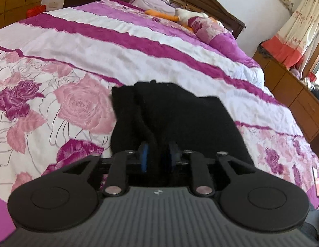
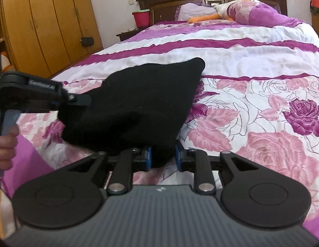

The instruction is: Fold small clothes

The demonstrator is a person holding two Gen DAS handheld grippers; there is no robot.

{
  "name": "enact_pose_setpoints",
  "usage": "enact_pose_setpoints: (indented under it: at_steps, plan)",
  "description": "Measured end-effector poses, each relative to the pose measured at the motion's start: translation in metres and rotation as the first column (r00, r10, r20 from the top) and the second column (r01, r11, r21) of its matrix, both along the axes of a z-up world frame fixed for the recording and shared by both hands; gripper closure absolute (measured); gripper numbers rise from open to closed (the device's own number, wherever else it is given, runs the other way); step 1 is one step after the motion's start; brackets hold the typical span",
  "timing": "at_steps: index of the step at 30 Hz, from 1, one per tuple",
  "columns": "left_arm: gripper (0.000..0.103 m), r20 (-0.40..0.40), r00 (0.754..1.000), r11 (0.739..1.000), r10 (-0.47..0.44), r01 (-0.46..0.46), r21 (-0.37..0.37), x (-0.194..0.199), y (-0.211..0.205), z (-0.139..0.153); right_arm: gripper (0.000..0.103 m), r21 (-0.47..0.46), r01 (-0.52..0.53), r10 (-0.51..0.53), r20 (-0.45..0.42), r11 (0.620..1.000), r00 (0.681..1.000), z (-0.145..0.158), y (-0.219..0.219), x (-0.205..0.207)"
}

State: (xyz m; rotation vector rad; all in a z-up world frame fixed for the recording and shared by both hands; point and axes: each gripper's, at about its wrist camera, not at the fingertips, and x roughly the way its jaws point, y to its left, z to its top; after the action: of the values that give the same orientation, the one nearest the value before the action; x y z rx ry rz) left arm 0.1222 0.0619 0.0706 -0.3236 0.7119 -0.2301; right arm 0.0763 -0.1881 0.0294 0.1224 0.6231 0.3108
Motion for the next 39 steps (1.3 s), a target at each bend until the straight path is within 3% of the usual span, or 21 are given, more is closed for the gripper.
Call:
enact_pose_setpoints:
  at_steps: [1, 3, 5, 10, 13, 17, 19, 20, 21, 24, 28, 30, 33, 38, 39]
  plan:
    - [0.054, 0.005, 1.000, 1.000, 0.004, -0.004, 0.001, 0.002, -0.001, 0.001, 0.076, 0.013, -0.005, 0.005, -0.007, 1.000, 1.000, 0.004, -0.003, -0.003]
    - [0.044, 0.006, 1.000, 1.000, 0.005, -0.005, 0.007, 0.008, -0.004, 0.001, 0.072, 0.030, -0.021, 0.021, -0.004, 0.999, 1.000, 0.011, -0.009, -0.009]
    - [0.043, -0.007, 1.000, 1.000, -0.005, 0.005, 0.006, 0.016, -0.009, -0.003, 0.060, 0.044, -0.031, 0.030, 0.014, 0.999, 0.999, 0.017, -0.014, -0.014]
    - [0.041, -0.011, 1.000, 1.000, 0.020, -0.020, -0.005, 0.036, -0.016, -0.017, 0.059, 0.052, -0.002, -0.001, 0.043, 0.999, 0.999, 0.024, -0.026, -0.016]
    - [0.041, 0.002, 0.999, 0.998, 0.041, -0.040, -0.038, 0.042, -0.016, -0.022, 0.059, 0.032, 0.045, -0.045, 0.023, 0.998, 0.999, 0.016, -0.031, -0.007]
    - [0.041, 0.017, 0.998, 0.995, 0.066, -0.064, -0.076, 0.047, -0.014, -0.030, 0.059, 0.073, 0.114, -0.115, 0.003, 0.991, 0.993, 0.008, -0.041, 0.008]
    - [0.047, 0.030, 0.997, 0.993, 0.074, -0.071, -0.094, 0.049, -0.013, -0.032, 0.059, 0.107, 0.141, -0.141, 0.000, 0.984, 0.990, 0.007, -0.047, 0.013]
    - [0.057, 0.043, 0.996, 0.993, 0.074, -0.070, -0.096, 0.049, -0.014, -0.033, 0.059, 0.119, 0.151, -0.152, 0.000, 0.981, 0.988, 0.006, -0.048, 0.016]
    - [0.079, 0.057, 0.996, 0.994, 0.068, -0.063, -0.084, 0.049, -0.017, -0.034, 0.059, 0.131, 0.161, -0.163, 0.001, 0.978, 0.987, 0.006, -0.050, 0.019]
    - [0.086, 0.142, 0.988, 0.998, 0.060, -0.057, -0.019, 0.039, -0.025, -0.023, 0.059, 0.149, 0.185, -0.186, -0.001, 0.971, 0.982, 0.004, -0.051, 0.026]
    - [0.087, 0.249, 0.967, 0.996, 0.057, -0.072, 0.054, 0.024, -0.024, 0.000, 0.059, 0.172, 0.181, -0.187, 0.018, 0.968, 0.982, 0.006, -0.049, 0.031]
    - [0.087, 0.232, 0.970, 0.991, 0.078, -0.101, 0.087, 0.027, -0.015, -0.003, 0.058, 0.184, 0.170, -0.178, 0.028, 0.968, 0.984, 0.008, -0.045, 0.034]
    - [0.085, 0.140, 0.987, 0.985, 0.084, -0.103, 0.137, 0.040, -0.002, -0.024, 0.058, 0.175, 0.135, -0.142, 0.027, 0.975, 0.990, 0.005, -0.032, 0.041]
    - [0.073, 0.124, 0.988, 0.985, 0.088, -0.105, 0.135, 0.040, 0.006, -0.036, 0.059, 0.094, 0.100, -0.100, -0.002, 0.991, 0.995, -0.009, -0.008, 0.051]
    - [0.066, 0.119, 0.989, 0.986, 0.091, -0.107, 0.131, 0.039, 0.008, -0.035, 0.059, 0.060, 0.101, -0.101, 0.000, 0.993, 0.995, -0.011, -0.006, 0.051]
